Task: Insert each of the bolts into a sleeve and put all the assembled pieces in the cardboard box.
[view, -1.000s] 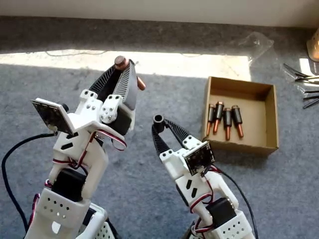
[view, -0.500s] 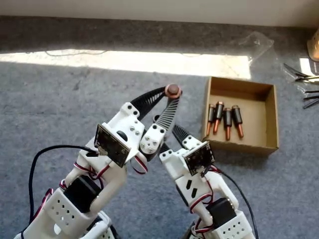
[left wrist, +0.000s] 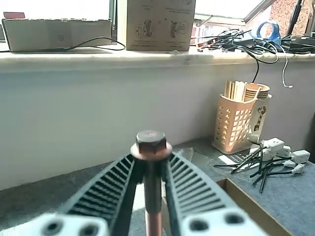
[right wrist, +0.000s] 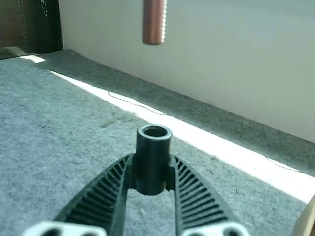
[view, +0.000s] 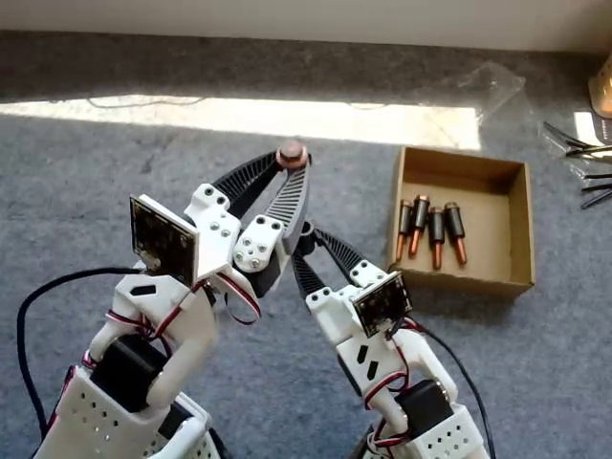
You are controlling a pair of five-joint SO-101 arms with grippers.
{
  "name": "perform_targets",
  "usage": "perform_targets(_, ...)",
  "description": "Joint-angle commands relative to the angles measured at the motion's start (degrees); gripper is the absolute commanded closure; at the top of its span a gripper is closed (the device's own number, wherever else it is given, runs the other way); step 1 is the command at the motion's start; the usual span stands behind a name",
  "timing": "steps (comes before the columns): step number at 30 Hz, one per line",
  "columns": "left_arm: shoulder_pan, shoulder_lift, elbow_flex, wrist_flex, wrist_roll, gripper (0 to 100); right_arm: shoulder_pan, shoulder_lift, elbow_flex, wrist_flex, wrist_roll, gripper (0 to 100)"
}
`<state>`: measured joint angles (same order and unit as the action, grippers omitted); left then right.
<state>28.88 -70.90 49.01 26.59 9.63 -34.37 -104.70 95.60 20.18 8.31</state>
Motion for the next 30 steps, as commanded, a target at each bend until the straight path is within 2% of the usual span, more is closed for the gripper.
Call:
perform_targets(1,-0.66,0.22,-1.54,-0.09,3.52,99,-0.4,-0.57,6.29,-1.63,0.35,99.3)
perform_targets(5,-1.63,0.31,-1.45,-0.09,3.52,99,-0.4,-0.57,6.29,-1.63,0.35,99.3)
perform_targets(10,-8.57,7.08,-2.24,-0.7,3.87,99,-0.4,-0.57,6.29,-1.63,0.35,99.3)
perform_targets(20,-3.91,8.31,-1.71,-0.88,3.78,99,-0.4,-0.57,6.29,-1.54,0.44,99.3)
perform_targets(30,-3.65,8.31,-0.22,-0.79,3.69,99,-0.4,-0.57,6.29,-1.54,0.44,99.3)
